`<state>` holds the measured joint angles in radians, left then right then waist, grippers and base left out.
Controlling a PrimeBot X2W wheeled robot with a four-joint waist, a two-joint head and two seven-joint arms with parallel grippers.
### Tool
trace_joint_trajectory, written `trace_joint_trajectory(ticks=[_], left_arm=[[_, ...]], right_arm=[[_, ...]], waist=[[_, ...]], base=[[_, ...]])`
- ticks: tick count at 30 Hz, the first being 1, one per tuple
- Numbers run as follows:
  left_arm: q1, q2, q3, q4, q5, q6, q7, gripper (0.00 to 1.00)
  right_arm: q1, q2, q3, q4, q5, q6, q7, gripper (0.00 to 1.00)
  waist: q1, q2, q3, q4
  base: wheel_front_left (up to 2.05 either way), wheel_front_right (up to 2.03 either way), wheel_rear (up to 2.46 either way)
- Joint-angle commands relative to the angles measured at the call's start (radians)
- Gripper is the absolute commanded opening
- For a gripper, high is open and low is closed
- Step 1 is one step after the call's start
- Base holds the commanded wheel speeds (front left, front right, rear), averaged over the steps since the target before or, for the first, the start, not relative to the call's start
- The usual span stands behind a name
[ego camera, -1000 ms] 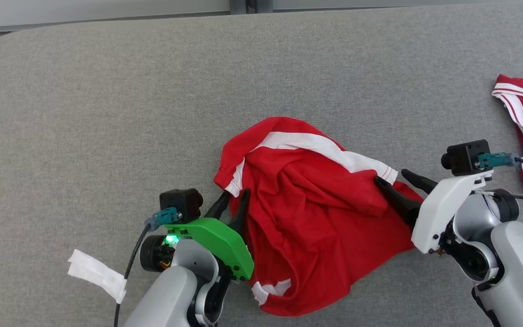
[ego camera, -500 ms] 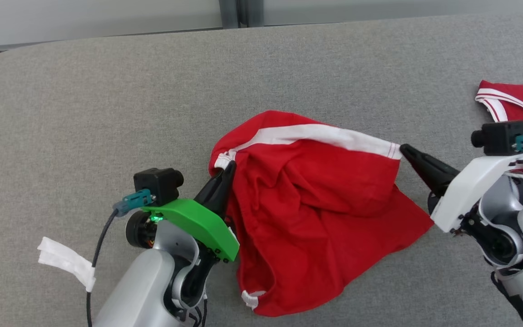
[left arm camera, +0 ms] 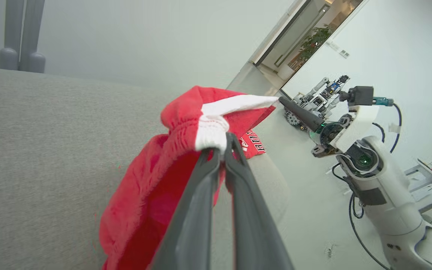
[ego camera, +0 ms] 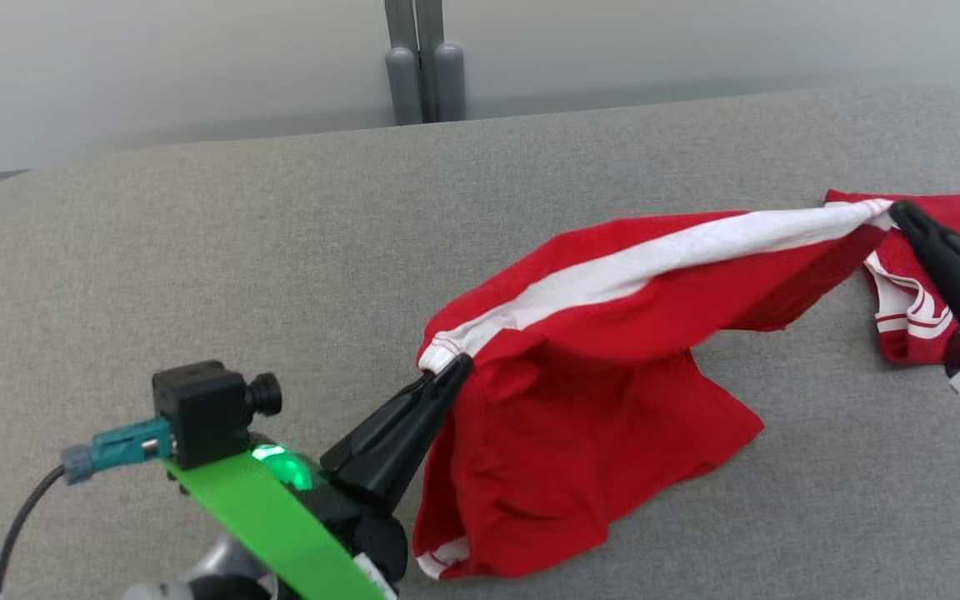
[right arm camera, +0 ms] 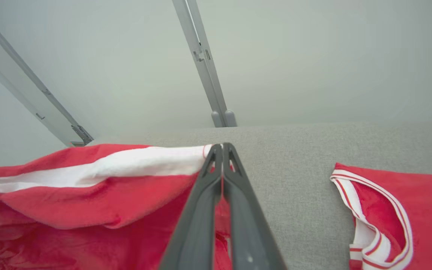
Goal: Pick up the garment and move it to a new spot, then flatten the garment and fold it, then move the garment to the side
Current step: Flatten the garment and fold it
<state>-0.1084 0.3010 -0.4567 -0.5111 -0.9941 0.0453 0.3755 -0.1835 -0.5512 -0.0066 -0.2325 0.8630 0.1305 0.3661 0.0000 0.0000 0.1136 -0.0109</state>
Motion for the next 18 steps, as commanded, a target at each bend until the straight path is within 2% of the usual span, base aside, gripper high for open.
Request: trace_joint_trajectory(ticks=[1,5,11,15,18], left_arm=[[0.025,0.016,0.012,-0.058,-0.021,0.015,0.016,0.00],[0.066,0.038,0.035,-0.219,-0.073,0.056,0.057,0.00],[0.052,0.051,0.053,-0.360,-0.085,0.094,0.085,0.00],[-0.044,0.083,0.091,-0.355,-0.070,0.107,0.132,0.00],[-0.175,0.093,0.133,-0.262,-0.101,0.108,0.181,0.00]], right_arm=[[0.028,-0.010,-0.040,-0.040,0.013,0.000,0.012,0.00],[0.077,-0.029,-0.153,-0.153,0.042,0.000,0.054,0.00],[0.130,-0.049,-0.294,-0.270,0.101,0.000,0.097,0.00],[0.097,-0.069,-0.321,-0.299,0.123,0.000,0.121,0.00],[0.000,-0.106,-0.290,-0.259,0.090,0.000,0.125,0.00]], waist=[[0.0000,0.0000,-0.027,-0.025],[0.0000,0.0000,-0.025,-0.040],[0.0000,0.0000,0.009,-0.053],[0.0000,0.0000,0.081,-0.046],[0.0000,0.0000,0.158,-0.029]], base=[[0.00,0.00,0.00],[0.00,0.00,0.00],[0.00,0.00,0.00],[0.00,0.00,0.00],[0.00,0.00,0.00]])
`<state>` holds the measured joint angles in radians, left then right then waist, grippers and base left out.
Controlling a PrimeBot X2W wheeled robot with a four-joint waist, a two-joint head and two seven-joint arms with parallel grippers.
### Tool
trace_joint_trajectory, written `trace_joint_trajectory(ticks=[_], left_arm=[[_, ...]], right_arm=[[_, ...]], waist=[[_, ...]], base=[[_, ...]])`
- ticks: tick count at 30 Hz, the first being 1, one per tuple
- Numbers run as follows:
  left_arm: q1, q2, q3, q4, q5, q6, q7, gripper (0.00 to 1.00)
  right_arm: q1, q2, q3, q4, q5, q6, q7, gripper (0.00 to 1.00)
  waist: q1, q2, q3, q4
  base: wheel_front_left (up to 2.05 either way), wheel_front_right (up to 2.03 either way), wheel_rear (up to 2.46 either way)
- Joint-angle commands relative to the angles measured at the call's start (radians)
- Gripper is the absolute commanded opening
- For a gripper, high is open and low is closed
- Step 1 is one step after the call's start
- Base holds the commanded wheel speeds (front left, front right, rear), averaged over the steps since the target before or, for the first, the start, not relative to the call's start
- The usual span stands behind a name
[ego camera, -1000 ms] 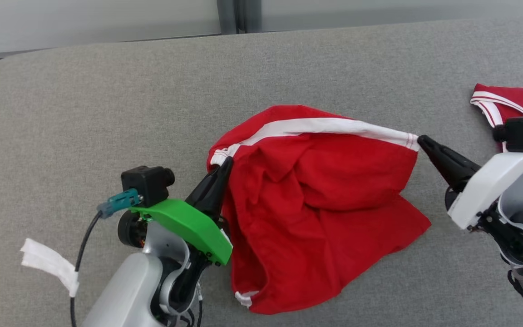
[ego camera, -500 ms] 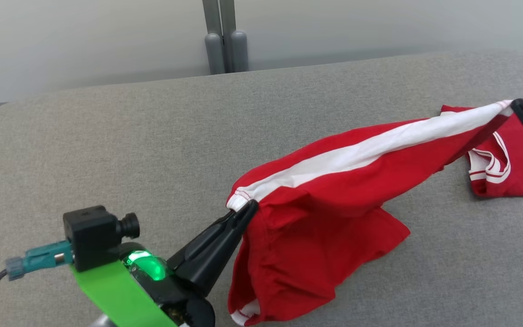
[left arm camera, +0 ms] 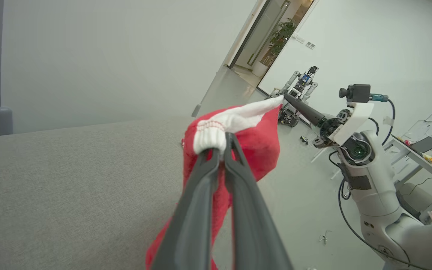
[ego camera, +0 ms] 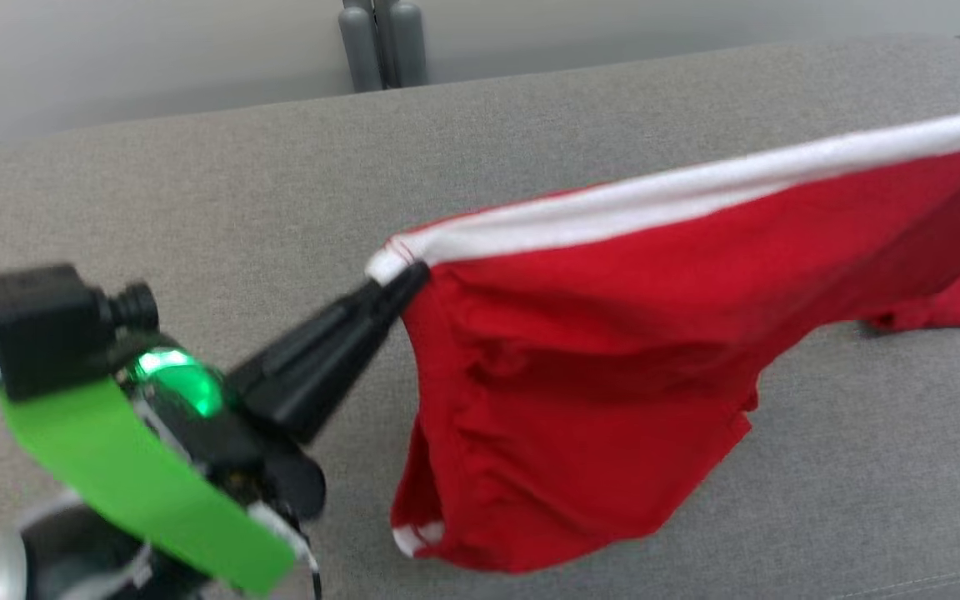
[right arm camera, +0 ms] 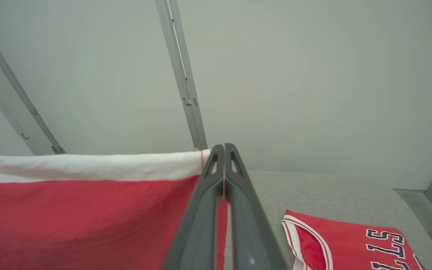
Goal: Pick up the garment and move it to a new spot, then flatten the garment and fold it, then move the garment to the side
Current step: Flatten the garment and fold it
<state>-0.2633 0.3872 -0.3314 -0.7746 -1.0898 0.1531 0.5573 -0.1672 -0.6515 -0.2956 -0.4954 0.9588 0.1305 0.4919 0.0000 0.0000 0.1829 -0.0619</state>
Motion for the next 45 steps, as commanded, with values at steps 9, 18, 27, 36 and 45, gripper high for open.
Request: trace_joint_trajectory(ticks=[9,18,27,36,45], left_arm=[[-0.744,-0.078,0.015,0.646,0.173,-0.040,-0.040,0.00],[-1.211,-0.152,-0.006,1.205,0.450,-0.212,-0.549,0.00],[-1.034,-0.165,-0.138,1.403,0.383,-0.284,-0.774,0.00],[-0.502,0.010,-0.280,1.120,0.389,-0.284,-0.824,0.00],[0.144,-0.071,-0.206,0.877,0.494,-0.228,-0.822,0.00]], right_arm=[[-0.738,0.040,0.248,0.361,-0.235,0.000,0.023,0.00],[-1.296,0.337,0.371,0.792,-0.483,0.000,-0.272,0.00],[-1.040,0.288,0.557,0.816,-0.323,0.000,-0.488,0.00],[-0.475,-0.044,0.740,0.600,-0.290,0.000,-0.746,0.00],[0.095,-0.075,0.628,0.448,-0.342,0.000,-0.757,0.00]], waist=[[0.0000,0.0000,0.403,0.096],[0.0000,0.0000,0.499,0.059],[0.0000,0.0000,0.492,0.043],[0.0000,0.0000,0.313,0.035],[0.0000,0.0000,0.054,0.028]], base=[[0.00,0.00,0.00],[0.00,0.00,0.00],[0.00,0.00,0.00],[0.00,0.00,0.00],[0.00,0.00,0.00]])
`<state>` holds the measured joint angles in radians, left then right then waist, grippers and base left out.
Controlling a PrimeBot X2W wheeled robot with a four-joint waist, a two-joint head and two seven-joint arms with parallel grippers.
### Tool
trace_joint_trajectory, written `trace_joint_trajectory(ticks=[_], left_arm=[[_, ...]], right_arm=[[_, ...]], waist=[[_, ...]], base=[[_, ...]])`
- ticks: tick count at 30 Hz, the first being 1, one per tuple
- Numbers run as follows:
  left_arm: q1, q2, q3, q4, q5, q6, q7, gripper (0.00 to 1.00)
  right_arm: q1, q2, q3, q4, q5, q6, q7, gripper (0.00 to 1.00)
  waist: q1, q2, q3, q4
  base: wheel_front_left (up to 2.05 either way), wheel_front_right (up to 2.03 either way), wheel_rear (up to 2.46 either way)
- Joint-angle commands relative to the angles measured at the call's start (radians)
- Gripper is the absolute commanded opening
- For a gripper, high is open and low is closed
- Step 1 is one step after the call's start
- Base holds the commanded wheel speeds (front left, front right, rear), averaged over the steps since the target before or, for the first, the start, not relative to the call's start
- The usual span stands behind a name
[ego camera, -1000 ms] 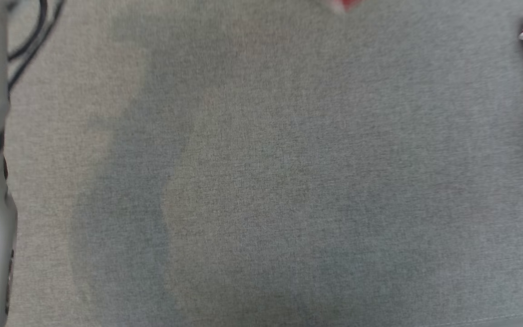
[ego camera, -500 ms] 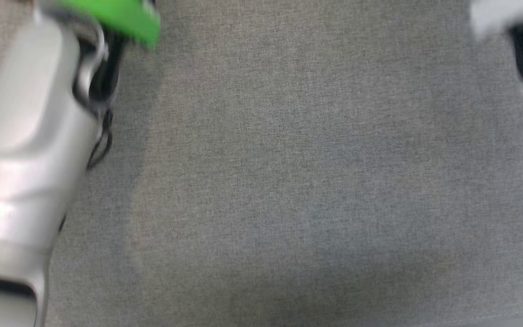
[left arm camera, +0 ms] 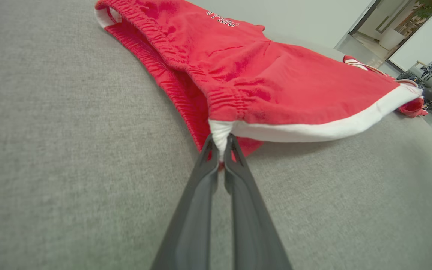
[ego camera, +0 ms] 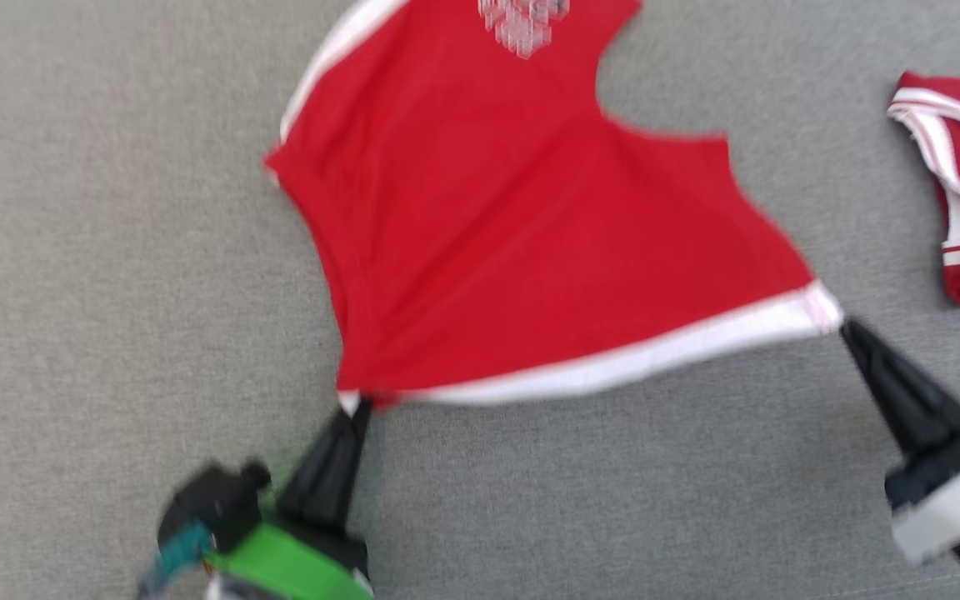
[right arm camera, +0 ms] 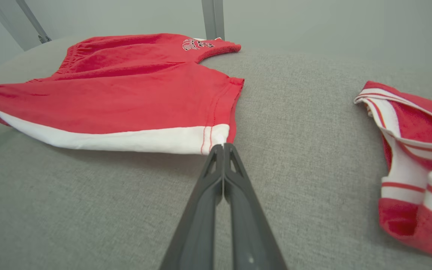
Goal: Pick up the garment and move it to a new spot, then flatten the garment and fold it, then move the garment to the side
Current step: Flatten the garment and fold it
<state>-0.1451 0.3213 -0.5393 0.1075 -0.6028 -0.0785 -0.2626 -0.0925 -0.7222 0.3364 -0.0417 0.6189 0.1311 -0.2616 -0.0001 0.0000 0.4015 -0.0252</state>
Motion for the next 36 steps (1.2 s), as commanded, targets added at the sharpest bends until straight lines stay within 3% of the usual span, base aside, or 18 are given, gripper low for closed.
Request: trace_joint_trajectory(ticks=[1,6,11,13,16,26,36], left_arm=[[0.094,-0.020,0.008,-0.031,0.012,0.016,-0.002,0.00],[0.309,-0.077,0.035,-0.136,0.026,0.049,-0.002,0.00],[0.361,-0.132,0.061,-0.224,-0.027,0.019,-0.003,0.00],[0.317,-0.123,0.060,-0.230,-0.027,0.006,0.008,0.00],[0.219,-0.155,0.060,-0.243,-0.060,-0.008,0.039,0.00],[-0.141,-0.204,0.024,-0.142,-0.085,-0.036,0.167,0.00],[-0.275,-0.260,0.007,-0.049,-0.107,-0.018,0.099,0.00]], right_arm=[[0.081,-0.004,-0.014,-0.029,-0.004,-0.001,-0.004,0.00],[0.326,0.017,-0.106,-0.120,0.005,-0.001,-0.004,0.00],[0.395,0.003,-0.220,-0.207,-0.004,-0.001,0.022,0.00],[0.334,-0.010,-0.222,-0.232,0.009,-0.001,0.049,0.00],[0.189,-0.047,-0.191,-0.236,0.024,-0.001,0.108,0.00],[-0.320,-0.160,-0.037,-0.070,0.076,-0.001,0.265,0.00],[-0.684,-0.188,0.152,0.139,0.107,-0.001,0.359,0.00]], waist=[[0.0001,0.0000,-0.178,-0.009],[0.0001,0.0000,-0.198,0.012],[0.0001,0.0000,-0.163,0.049],[0.0001,0.0000,-0.133,0.065],[0.0001,0.0000,-0.060,0.102],[0.0001,0.0000,0.124,0.290],[0.0001,0.0000,0.197,0.407]], base=[[0.00,0.00,0.00],[0.00,0.00,0.00],[0.00,0.00,0.00],[0.00,0.00,0.00],[0.00,0.00,0.00],[0.00,0.00,0.00],[0.00,0.00,0.00]])
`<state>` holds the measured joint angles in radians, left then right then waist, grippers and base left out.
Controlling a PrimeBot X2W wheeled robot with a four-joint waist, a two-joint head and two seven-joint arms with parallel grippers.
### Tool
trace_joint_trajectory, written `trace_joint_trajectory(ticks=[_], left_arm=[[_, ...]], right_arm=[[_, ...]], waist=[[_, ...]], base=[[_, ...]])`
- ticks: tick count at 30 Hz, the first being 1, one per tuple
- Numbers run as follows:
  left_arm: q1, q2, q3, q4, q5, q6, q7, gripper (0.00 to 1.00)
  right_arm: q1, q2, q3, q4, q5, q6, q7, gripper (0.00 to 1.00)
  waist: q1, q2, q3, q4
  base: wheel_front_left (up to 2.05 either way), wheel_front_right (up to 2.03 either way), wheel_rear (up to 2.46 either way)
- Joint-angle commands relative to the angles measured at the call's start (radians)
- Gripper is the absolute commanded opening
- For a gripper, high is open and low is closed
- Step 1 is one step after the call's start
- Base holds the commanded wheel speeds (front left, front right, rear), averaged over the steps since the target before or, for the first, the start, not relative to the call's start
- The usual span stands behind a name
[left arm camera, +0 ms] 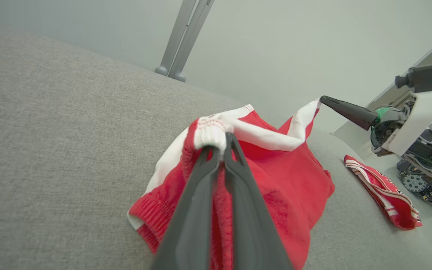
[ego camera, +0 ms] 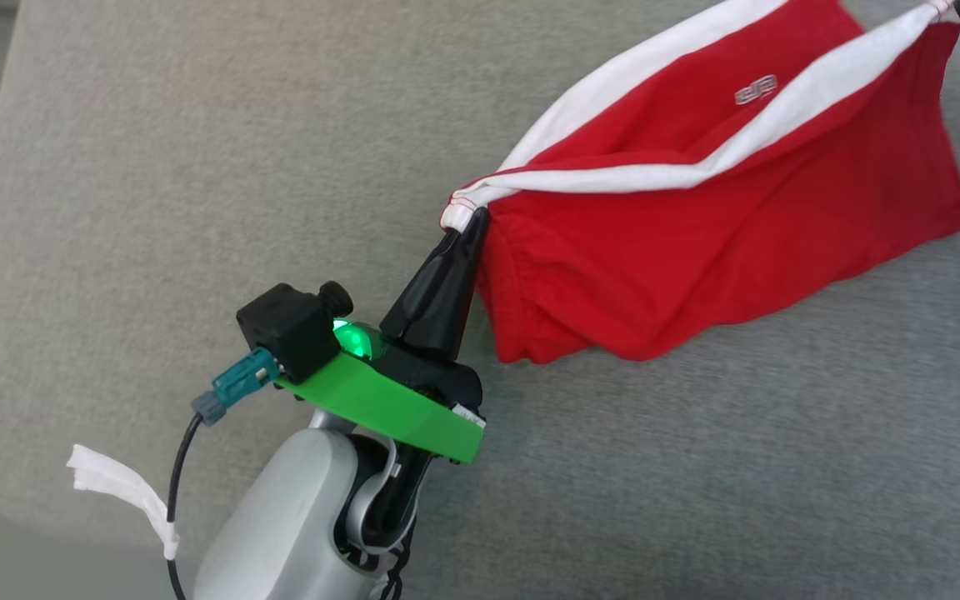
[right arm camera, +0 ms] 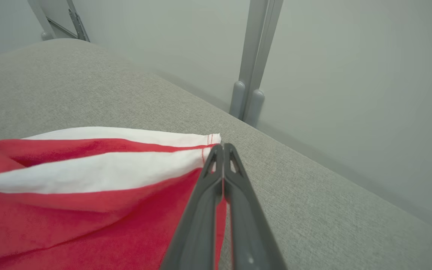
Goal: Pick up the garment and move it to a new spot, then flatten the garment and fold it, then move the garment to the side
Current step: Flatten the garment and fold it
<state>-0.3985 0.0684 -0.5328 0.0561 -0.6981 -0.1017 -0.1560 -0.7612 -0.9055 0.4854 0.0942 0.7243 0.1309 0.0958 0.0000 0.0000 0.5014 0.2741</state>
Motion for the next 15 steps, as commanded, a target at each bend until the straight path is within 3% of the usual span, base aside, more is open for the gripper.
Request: trace_joint_trajectory(ticks=[1,13,15], left_arm=[[-0.027,-0.010,-0.004,0.009,-0.016,0.008,-0.018,0.00],[-0.112,-0.018,-0.097,0.079,-0.112,0.048,-0.098,0.00],[-0.128,-0.018,-0.110,0.093,-0.126,0.055,-0.102,0.05]], right_arm=[[-0.039,-0.007,0.016,0.020,0.006,0.000,0.005,0.00],[-0.225,-0.045,0.170,0.158,0.051,0.000,0.016,0.00],[-0.247,-0.049,0.193,0.169,0.049,0.000,0.013,0.00]], waist=[[0.0000,0.0000,0.100,0.115],[0.0000,0.0000,0.109,0.158],[0.0000,0.0000,0.109,0.159]], base=[[0.00,0.00,0.00],[0.00,0.00,0.00],[0.00,0.00,0.00]])
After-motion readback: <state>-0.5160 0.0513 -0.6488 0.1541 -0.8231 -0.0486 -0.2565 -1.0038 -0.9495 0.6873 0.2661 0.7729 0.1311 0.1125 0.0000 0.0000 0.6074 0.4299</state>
